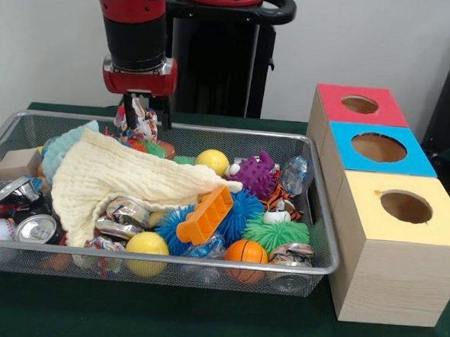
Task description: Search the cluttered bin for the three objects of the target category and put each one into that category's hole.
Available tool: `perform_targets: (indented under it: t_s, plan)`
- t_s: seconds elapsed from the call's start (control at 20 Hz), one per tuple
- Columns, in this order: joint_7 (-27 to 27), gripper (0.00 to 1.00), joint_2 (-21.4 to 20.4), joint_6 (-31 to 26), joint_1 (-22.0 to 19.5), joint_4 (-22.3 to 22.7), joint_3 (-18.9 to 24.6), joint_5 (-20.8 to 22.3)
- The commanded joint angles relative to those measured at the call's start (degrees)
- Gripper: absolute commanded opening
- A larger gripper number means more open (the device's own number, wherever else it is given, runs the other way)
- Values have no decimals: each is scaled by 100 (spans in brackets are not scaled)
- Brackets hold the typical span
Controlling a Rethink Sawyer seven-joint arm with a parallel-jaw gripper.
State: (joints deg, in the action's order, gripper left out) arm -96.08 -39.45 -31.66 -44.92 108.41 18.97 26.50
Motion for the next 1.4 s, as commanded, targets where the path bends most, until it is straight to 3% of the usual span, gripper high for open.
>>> perform_targets:
  t_s: [0.05,0.35,0.75,1.4]
  plan:
    - [215,100,230,25,168,-470,-102,645]
    - [183,100,-76,-236,277,-492,-192,706]
    - [69,100,-104,-244,523,-731,-392,925]
    - [83,100,-307,-412,564,-681,-393,714]
